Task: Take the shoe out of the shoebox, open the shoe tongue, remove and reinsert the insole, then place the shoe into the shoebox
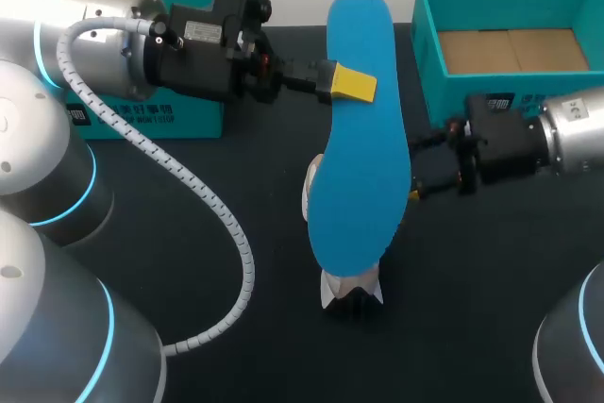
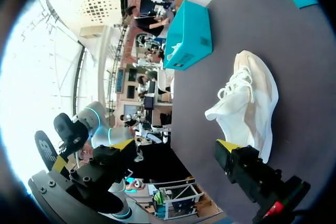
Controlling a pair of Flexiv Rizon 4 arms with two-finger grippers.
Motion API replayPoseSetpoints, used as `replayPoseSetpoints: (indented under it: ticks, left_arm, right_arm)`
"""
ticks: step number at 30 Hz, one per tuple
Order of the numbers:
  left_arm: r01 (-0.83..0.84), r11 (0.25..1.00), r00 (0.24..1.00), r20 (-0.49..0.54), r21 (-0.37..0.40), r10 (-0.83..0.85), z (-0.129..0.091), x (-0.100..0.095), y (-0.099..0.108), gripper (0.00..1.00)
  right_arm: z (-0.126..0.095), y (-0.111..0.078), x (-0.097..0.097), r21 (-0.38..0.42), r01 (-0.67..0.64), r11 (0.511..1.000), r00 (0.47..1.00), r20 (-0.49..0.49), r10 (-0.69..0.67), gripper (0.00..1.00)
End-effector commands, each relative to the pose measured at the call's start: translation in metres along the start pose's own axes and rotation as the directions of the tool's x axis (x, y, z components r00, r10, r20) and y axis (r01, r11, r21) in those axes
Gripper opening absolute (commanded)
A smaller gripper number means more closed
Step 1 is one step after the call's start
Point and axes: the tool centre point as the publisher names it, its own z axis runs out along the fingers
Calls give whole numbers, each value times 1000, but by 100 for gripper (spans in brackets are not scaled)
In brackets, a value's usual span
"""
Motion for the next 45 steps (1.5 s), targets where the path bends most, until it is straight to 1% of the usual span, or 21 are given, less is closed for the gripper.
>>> replayPoseSetpoints:
  ticks: [1, 15, 16, 19, 21, 22, 24, 26, 27, 28, 31, 32, 34, 35, 36, 38, 41, 42, 43, 44, 45]
  left_arm:
    - [1, 1000, 1000, 0, -1, -1, 2, -1, -1, 0]
    - [1, 1000, 1000, 0, -1, -1, 2, -1, -1, 0]
    - [-36, 999, 999, 16, 11, 36, 0, -4, 0, 0]
    - [-210, 978, 977, 48, 7, 209, -8, -14, 6, 0]
    - [-314, 949, 947, 68, 14, 313, -13, -21, 7, 0]
    - [-400, 916, 914, 79, 31, 397, -18, -26, 8, 0]
    - [-472, 880, 881, 71, 46, 469, -24, -30, 8, 0]
    - [-597, 801, 800, 95, 41, 592, -33, -36, 7, 0]
    - [-623, 781, 780, 98, 35, 618, -36, -37, 7, 0]
    - [-682, 731, 727, 116, 11, 676, -40, -38, 6, 0]
    - [-797, 596, 581, 144, -97, 801, -48, -47, 5, 0]
    - [-817, 564, 546, 152, -122, 824, -51, -49, 5, 0]
    - [-878, 448, 424, 163, -168, 891, -57, -56, 6, 0]
    - [-907, 376, 346, 173, -191, 922, -60, -60, 7, 0]
    - [-926, 321, 289, 175, -198, 941, -63, -65, 7, 0]
    - [-964, 158, 118, 185, -215, 976, -67, -74, 6, 0]
    - [-978, 7, -41, 228, -206, 973, -70, -86, 0, 0]
    - [-980, -8, -56, 236, -197, 970, -70, -89, -2, 0]
    - [-978, -6, -59, 251, -209, 966, -70, -92, -4, 0]
    - [-975, 23, -34, 253, -221, 967, -70, -95, -5, 0]
    - [-975, 23, -34, 253, -221, 967, -70, -95, -5, 0]
  right_arm:
    - [3, 2, 0, -11, -22, 1000, 999, -25, 21, 100]
    - [3, 2, 0, -11, -22, 1000, 999, -25, 21, 100]
    - [3, 2, 0, -11, -22, 1000, 999, -25, 21, 100]
    - [3, 2, 0, -11, -22, 1000, 999, -25, 21, 100]
    - [3, 2, 0, -11, -22, 1000, 999, -25, 21, 100]
    - [3, 2, 0, -11, -22, 1000, 999, -25, 21, 100]
    - [3, 2, 0, -11, -22, 1000, 999, -25, 21, 100]
    - [3, 2, 0, -11, -22, 1000, 999, -25, 21, 100]
    - [3, 2, 0, -11, -22, 1000, 999, -25, 21, 100]
    - [3, 2, 0, -11, -22, 1000, 999, -25, 21, 100]
    - [3, 2, 0, -11, -22, 1000, 999, -25, 21, 100]
    - [3, 2, 0, -11, -22, 1000, 999, -25, 21, 100]
    - [3, 2, 0, -11, -22, 1000, 999, -25, 21, 100]
    - [3, 2, 0, -11, -22, 1000, 999, -25, 21, 100]
    - [3, 2, 0, -11, -22, 1000, 999, -25, 21, 100]
    - [3, 2, 0, -11, -22, 1000, 999, -25, 21, 100]
    - [3, 2, 0, -11, -22, 1000, 999, -25, 21, 100]
    - [3, 2, 0, -11, -22, 1000, 999, -25, 21, 100]
    - [3, 2, 0, -11, -22, 1000, 999, -25, 21, 100]
    - [3, 2, 0, -11, -22, 1000, 999, -25, 21, 100]
    - [3, 2, 0, -11, -22, 1000, 999, -25, 21, 100]
